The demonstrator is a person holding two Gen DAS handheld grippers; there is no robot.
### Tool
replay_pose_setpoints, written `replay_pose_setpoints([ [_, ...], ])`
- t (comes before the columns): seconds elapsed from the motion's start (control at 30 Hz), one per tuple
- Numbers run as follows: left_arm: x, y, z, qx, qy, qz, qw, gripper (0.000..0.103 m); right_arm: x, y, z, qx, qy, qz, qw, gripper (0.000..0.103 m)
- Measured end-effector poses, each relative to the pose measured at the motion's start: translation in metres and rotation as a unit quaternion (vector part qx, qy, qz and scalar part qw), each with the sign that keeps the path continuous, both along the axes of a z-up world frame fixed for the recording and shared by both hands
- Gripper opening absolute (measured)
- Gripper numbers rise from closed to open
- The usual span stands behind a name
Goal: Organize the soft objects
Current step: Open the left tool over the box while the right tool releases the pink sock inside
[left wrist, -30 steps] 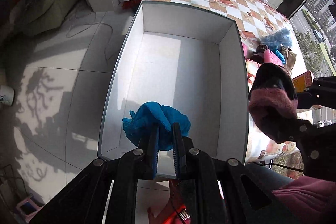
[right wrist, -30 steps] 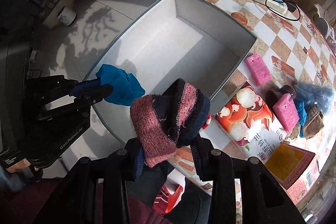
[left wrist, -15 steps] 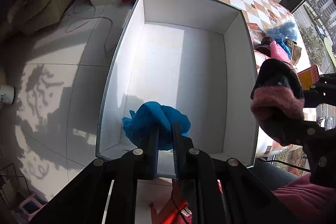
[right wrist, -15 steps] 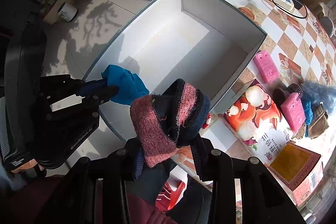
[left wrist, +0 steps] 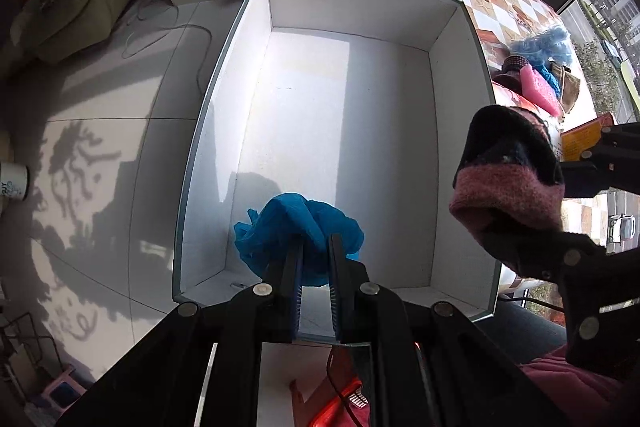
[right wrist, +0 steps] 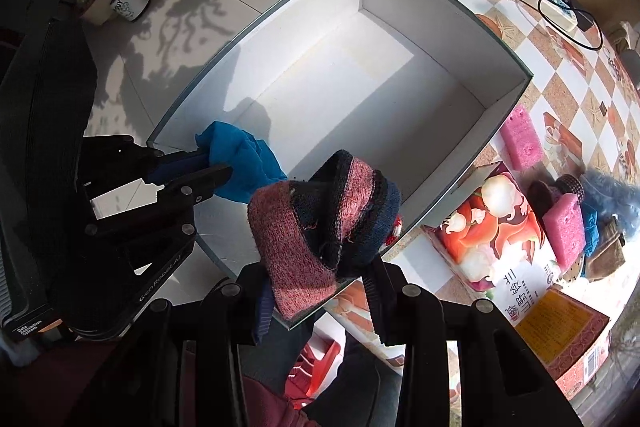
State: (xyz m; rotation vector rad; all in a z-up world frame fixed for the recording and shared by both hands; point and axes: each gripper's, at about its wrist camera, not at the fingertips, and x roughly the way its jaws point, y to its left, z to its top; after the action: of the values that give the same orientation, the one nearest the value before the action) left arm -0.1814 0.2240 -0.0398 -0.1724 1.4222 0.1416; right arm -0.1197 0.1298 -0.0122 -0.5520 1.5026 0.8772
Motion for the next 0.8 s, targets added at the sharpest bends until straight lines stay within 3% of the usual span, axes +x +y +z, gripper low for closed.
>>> replay_pose_setpoints([
  [0.2,-0.001,0.0,-0.001,0.0,-0.003,-0.002,1.0,0.013,0.0,0.002,-0.005,-0.003,0.005,-0.001,1.0,0.04],
  [0.27,0.0,-0.001,0.0,-0.003,-0.007,-0.007,1.0,0.02,0.0,0.001,-0.006,-0.005,0.004,-0.005,1.0,0.044],
  [0.33,-0.001,-0.002,0.001,0.002,-0.009,-0.009,0.9999,0.054,0.002,0.001,-0.006,-0.006,0.002,-0.009,1.0,0.044],
  [0.43,0.001,-0.003,0.005,0.013,-0.016,-0.013,0.9997,0.081,0.005,-0.002,-0.005,-0.008,-0.001,-0.016,1.0,0.044],
  [0.5,0.002,-0.003,0.004,0.024,-0.012,-0.012,0.9996,0.083,0.008,-0.004,-0.004,-0.009,-0.005,-0.023,1.0,0.06],
  [0.57,0.002,0.002,0.001,0.006,-0.007,-0.004,1.0,0.089,0.013,-0.009,-0.001,-0.01,-0.017,-0.038,0.999,0.092],
  [0.63,0.003,0.007,0.001,-0.03,-0.01,0.009,0.9995,0.09,0.02,-0.014,0.003,-0.006,-0.013,-0.057,0.998,0.102],
  [0.8,0.011,0.011,0.022,-0.092,-0.073,0.018,0.9929,0.091,0.036,-0.033,0.019,0.011,0.002,-0.108,0.994,0.102],
])
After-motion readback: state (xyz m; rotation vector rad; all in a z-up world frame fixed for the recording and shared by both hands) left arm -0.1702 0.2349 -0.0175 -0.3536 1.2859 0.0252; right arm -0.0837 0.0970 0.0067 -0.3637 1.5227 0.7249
